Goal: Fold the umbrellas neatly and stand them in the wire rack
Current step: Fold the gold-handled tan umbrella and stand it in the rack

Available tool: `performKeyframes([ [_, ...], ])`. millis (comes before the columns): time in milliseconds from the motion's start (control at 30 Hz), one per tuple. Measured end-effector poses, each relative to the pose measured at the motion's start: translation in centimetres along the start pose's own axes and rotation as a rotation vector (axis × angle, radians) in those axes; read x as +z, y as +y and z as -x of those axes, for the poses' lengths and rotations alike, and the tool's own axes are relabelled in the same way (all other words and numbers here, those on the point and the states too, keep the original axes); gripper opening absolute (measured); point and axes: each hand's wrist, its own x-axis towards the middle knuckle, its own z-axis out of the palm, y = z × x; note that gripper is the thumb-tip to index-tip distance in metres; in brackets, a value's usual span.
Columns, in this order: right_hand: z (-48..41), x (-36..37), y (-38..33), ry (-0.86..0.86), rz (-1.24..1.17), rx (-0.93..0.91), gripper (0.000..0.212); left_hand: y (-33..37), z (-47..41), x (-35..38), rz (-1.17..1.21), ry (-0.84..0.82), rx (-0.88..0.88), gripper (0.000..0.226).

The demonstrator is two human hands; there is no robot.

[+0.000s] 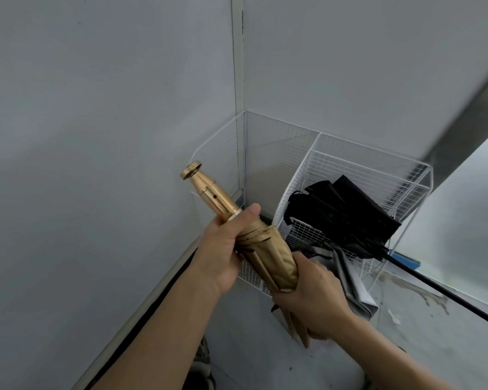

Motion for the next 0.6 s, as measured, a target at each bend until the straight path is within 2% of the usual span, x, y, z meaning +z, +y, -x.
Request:
performKeyframes([
  [67,0.2,-0.2,-0.2,0.05,0.08,-0.007,0.045,-0.6,0.7,0.7,-0.052,0.039,0.066,0.076],
  [167,1.1,0.0,-0.8,0.116,0.246,-0.095,0.051,-1.9,0.8,1.6,-0.007,0.367,0.143,0.054],
  [233,1.6,0.4,-1.3,0.091,0.255,-0.127,0.053,-1.9,0.5,1.6,0.064,0.471,0.133,0.042],
  [333,1.7,-0.3,-1.6,0.048,0.121,-0.112,0.062,-0.8,0.3,1.4,0.087,0.446,0.142,0.035],
  [400,1.0,-1.4,-1.1,-0.038,-0.013,-0.017,0.064,0.3,0.4,1.1,0.121,0.37,0.189,0.033],
  [500,0.1,-2.4,-0.3,-0.204,-0.174,0.087,0.054,1.6,0.1,0.1,0.13,0.245,0.263,0.031],
  [600,0.5,-2.2,-0.1,-0.065,-0.079,0.041,0.043,1.5,-0.2,-0.1,0.158,0.201,0.22,0.029],
])
